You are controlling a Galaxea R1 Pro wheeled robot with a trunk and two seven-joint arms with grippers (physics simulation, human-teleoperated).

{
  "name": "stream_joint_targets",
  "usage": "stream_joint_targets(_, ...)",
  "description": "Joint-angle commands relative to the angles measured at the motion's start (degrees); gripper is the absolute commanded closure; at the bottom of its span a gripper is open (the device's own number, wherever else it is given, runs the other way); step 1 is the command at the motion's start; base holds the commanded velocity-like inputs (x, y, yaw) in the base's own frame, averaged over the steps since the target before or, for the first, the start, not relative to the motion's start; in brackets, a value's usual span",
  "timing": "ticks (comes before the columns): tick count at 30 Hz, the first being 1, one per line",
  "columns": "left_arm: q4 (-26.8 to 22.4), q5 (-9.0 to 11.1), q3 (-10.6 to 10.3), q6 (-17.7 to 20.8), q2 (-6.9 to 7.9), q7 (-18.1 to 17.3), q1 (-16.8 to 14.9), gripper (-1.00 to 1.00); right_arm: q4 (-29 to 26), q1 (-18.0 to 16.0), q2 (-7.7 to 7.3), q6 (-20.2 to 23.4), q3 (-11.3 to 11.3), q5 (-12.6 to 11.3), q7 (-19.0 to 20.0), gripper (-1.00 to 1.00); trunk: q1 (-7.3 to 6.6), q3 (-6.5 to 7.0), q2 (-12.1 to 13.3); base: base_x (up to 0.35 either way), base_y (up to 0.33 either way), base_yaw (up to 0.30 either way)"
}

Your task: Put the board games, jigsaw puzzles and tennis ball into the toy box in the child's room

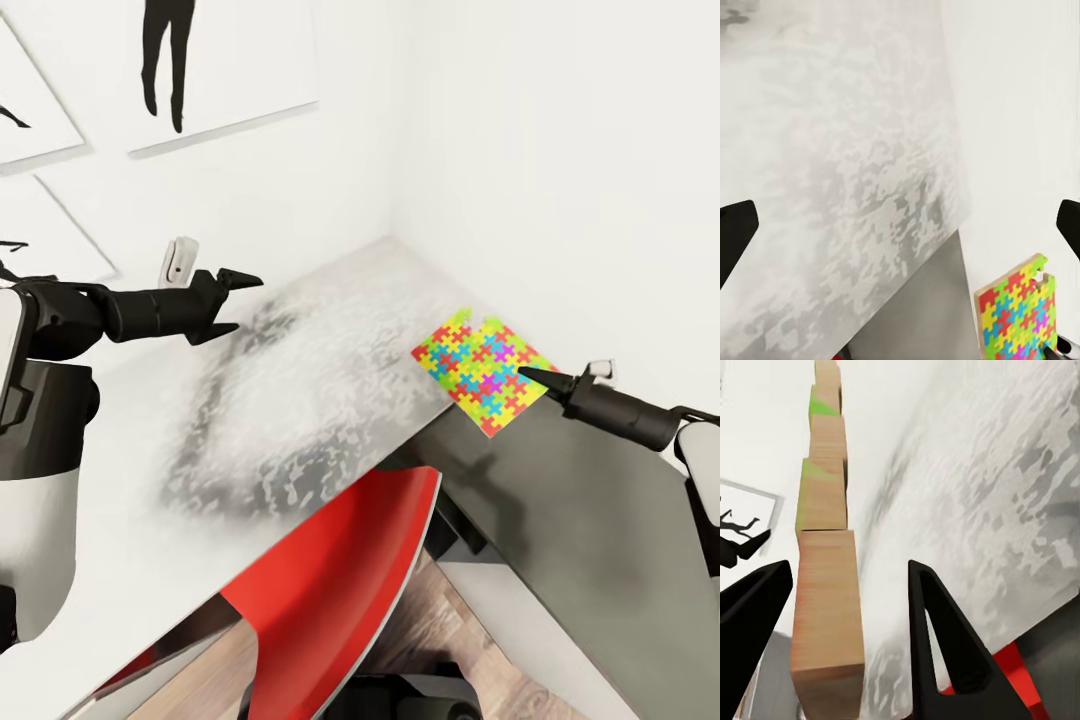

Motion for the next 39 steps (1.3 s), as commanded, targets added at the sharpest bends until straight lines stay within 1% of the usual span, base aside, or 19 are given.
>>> stream_joint_targets(1,-0.01,0.5,0.01,0.0,0.01,0.56,-0.08,-1.0,-0.5,-0.16,0.0,0.24,-0.07,0.39,-0.06,1.0,0.04,0.01,-0.09,-0.005,0.0,0.0)
stream_joint_targets(7,0.0,0.5,0.08,0.01,-0.1,0.3,0.03,-1.0,-2.47,-0.45,-0.01,0.24,-0.08,0.31,-1.15,1.0,0.04,0.54,-0.09,-0.003,0.0,0.0)
stream_joint_targets(17,0.02,0.5,0.04,0.01,-0.5,0.13,0.09,-1.0,-3.65,-0.69,-0.01,0.24,-0.09,0.28,-1.63,1.0,0.04,1.43,-0.09,-0.019,0.0,0.0)
stream_joint_targets(23,-0.02,0.5,0.04,0.01,-0.6,0.1,0.06,-1.0,-4.33,-0.97,-0.01,0.24,-0.09,0.27,-1.72,1.0,0.04,1.97,-0.09,-0.207,0.0,0.0)
stream_joint_targets(35,0.01,0.5,0.1,0.01,-0.65,0.08,0.04,-1.0,-4.69,-1.17,-0.01,0.24,-0.09,0.28,-1.76,1.0,0.04,3.04,-0.09,-0.297,0.0,0.0)
stream_joint_targets(39,0.03,0.5,0.16,-0.02,-0.66,0.08,0.09,-1.0,-4.75,-1.19,-0.01,0.24,-0.09,0.27,-1.77,1.0,0.04,3.39,-0.09,-0.169,0.0,0.0)
